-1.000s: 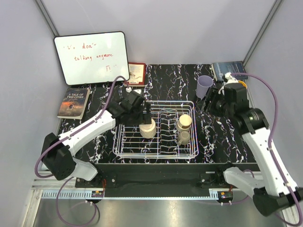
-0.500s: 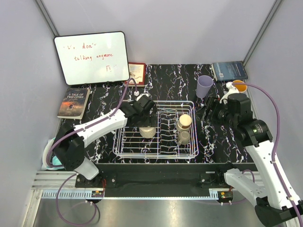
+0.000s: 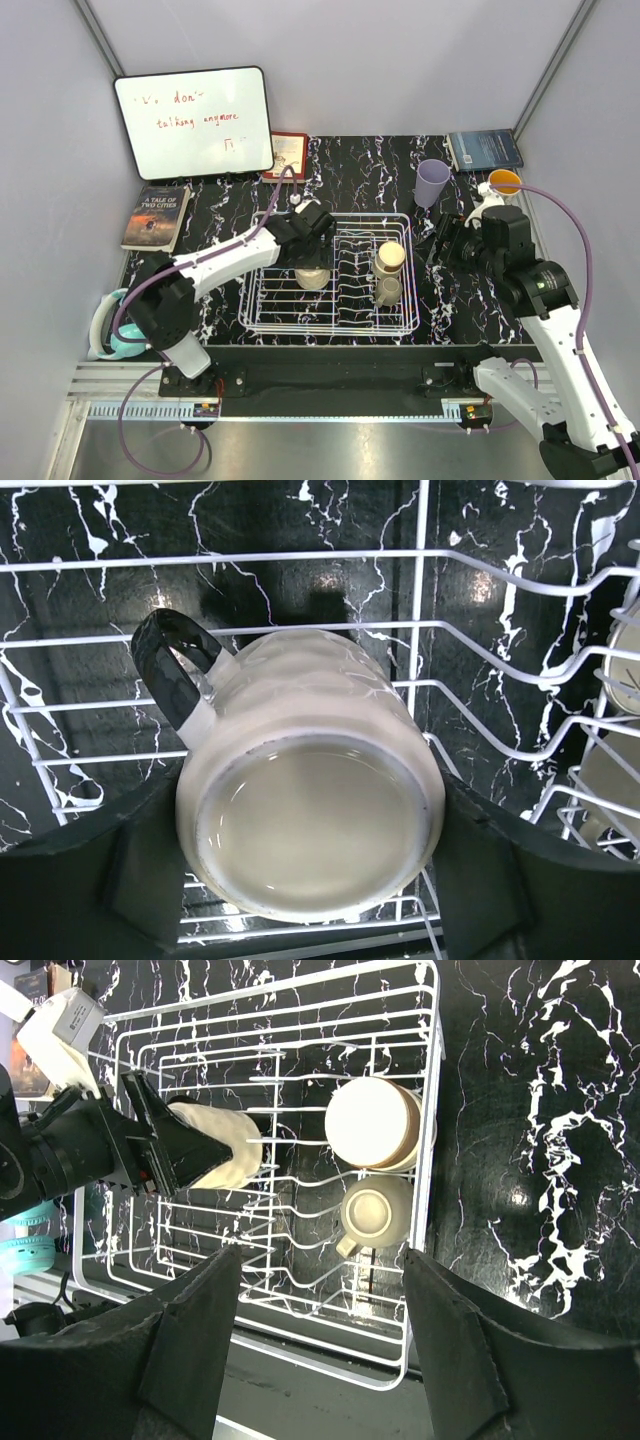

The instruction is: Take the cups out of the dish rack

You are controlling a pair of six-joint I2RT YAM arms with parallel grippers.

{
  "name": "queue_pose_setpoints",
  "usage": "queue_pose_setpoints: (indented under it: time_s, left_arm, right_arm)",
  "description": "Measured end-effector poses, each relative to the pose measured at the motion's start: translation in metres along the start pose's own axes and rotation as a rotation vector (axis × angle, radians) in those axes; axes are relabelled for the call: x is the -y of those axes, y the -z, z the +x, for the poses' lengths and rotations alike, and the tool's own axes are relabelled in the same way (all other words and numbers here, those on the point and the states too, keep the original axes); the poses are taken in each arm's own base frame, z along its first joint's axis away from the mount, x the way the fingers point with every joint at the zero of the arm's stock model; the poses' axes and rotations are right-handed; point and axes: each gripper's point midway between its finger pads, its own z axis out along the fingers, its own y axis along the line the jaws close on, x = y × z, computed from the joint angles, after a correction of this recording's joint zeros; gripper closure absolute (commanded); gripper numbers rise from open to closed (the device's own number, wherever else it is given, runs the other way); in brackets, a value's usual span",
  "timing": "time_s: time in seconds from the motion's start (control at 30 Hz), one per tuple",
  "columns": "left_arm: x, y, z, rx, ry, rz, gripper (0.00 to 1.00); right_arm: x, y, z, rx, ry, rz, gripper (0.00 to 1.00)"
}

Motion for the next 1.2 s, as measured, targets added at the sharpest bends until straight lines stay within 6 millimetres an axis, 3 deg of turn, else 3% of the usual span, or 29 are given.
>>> queue_pose_setpoints:
  time_s: [0.03,0.1,0.23,0.57,0.73,0.97,1.2]
  left_arm:
    - [0.000,0.002,0.000,0.002,-0.004,0.004,0.83]
    - [0.000,0.006,0.000,0.004,-0.010,0.012,1.00]
    - [0.002,0.024,-0.005,0.032,-0.012,0.051,1.00]
    - [0.025,0.105,-0.031,0.184,0.025,0.314,1.00]
    - [0.038,0.130,-0.024,0.264,0.063,0.539,1.00]
    - [0.051,0.150,-0.014,0.306,0.188,0.860,1.00]
    - [0.071,0.184,-0.026,0.329,0.238,1.098,1.00]
  right_arm:
    - [0.000,0.001,0.000,0.001,0.000,-0.001,0.27]
    - [0.000,0.003,0.001,0.003,0.000,-0.002,0.27]
    - [0.000,0.004,0.001,0.007,-0.001,-0.003,0.27]
    - [0.000,0.002,0.001,0.004,-0.032,0.002,0.24]
    - [-0.004,-0.003,0.005,0.012,-0.082,-0.032,0.26]
    - [-0.049,-0.010,0.016,-0.040,-0.188,-0.309,0.40]
    - [-0.093,0.011,0.010,-0.032,-0.252,-0.595,0.44]
